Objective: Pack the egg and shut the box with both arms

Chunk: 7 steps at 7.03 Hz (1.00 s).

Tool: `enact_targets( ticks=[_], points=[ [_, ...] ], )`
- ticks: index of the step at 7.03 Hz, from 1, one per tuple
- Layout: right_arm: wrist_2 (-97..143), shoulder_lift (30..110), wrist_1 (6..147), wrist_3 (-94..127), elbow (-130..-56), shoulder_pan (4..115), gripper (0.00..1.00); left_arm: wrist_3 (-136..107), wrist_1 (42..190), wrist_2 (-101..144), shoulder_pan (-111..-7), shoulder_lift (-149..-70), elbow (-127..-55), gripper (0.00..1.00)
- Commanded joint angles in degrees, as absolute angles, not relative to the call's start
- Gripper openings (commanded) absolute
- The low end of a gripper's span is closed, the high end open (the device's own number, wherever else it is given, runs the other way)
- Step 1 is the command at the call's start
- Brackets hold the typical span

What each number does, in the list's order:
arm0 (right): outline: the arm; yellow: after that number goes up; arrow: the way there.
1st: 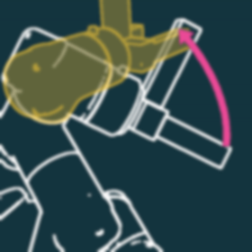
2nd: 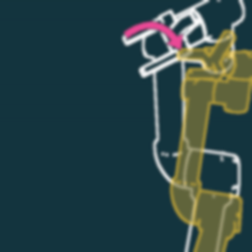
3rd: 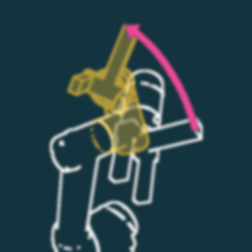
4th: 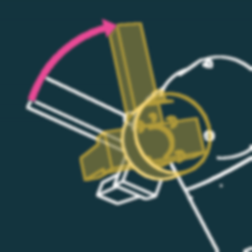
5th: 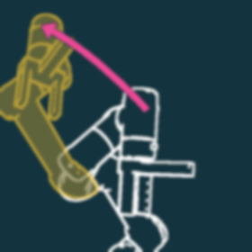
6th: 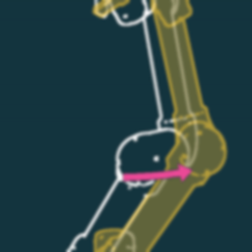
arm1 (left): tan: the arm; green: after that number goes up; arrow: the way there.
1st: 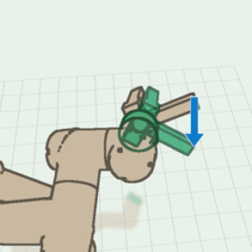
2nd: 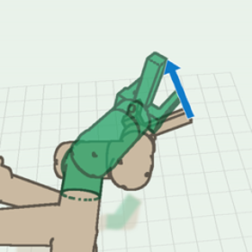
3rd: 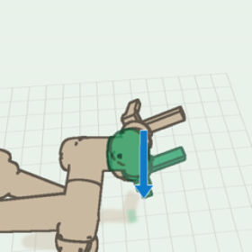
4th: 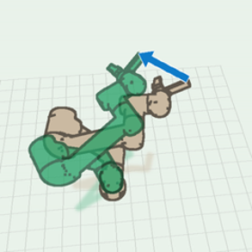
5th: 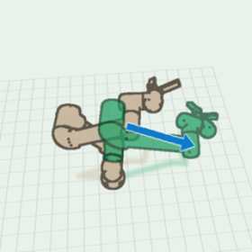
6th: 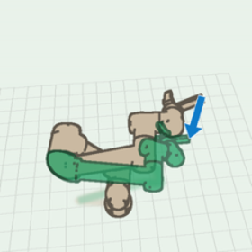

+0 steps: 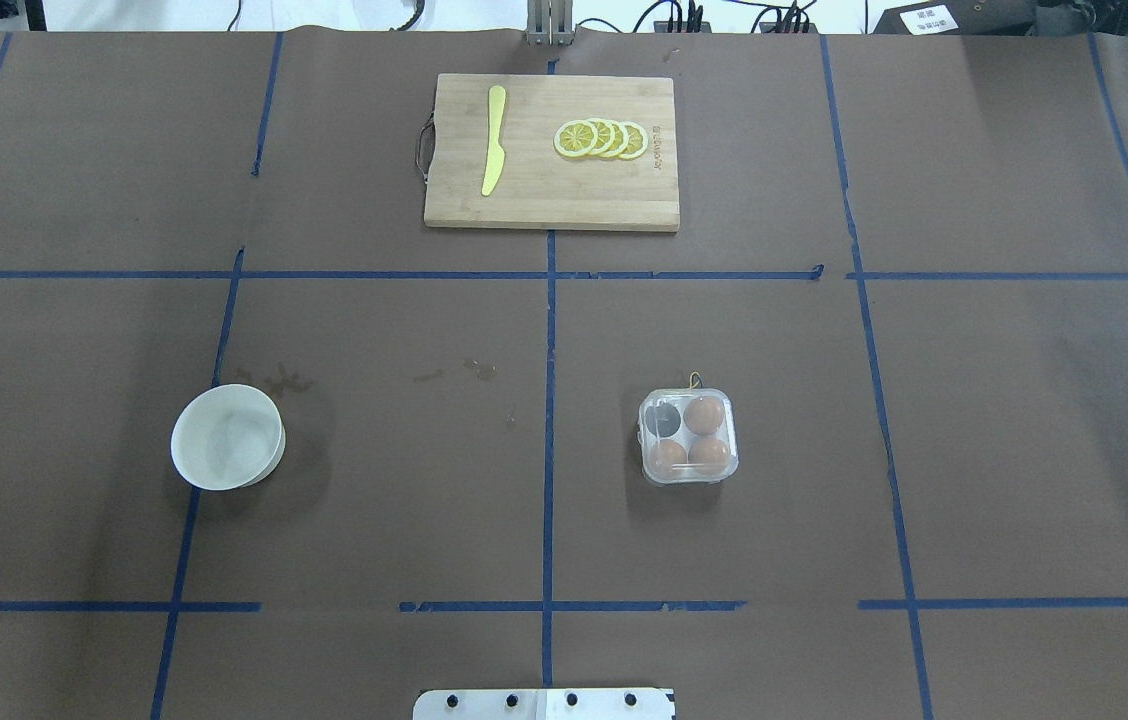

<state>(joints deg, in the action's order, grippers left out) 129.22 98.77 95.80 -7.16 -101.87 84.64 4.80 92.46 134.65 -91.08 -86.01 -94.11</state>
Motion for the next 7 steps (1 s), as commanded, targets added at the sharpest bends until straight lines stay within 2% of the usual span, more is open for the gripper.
enact_targets(
  ticks=[1,7],
  points=[
    [129.4,98.5,95.8,-7.4,-101.9,84.5,1.00,4.7,92.5,134.6,-91.1,-86.0,-94.1,1.00],
    [129.4,98.5,95.6,-7.6,-102.3,83.5,1.00,4.7,92.4,134.6,-91.1,-85.9,-94.0,1.00]
  ],
)
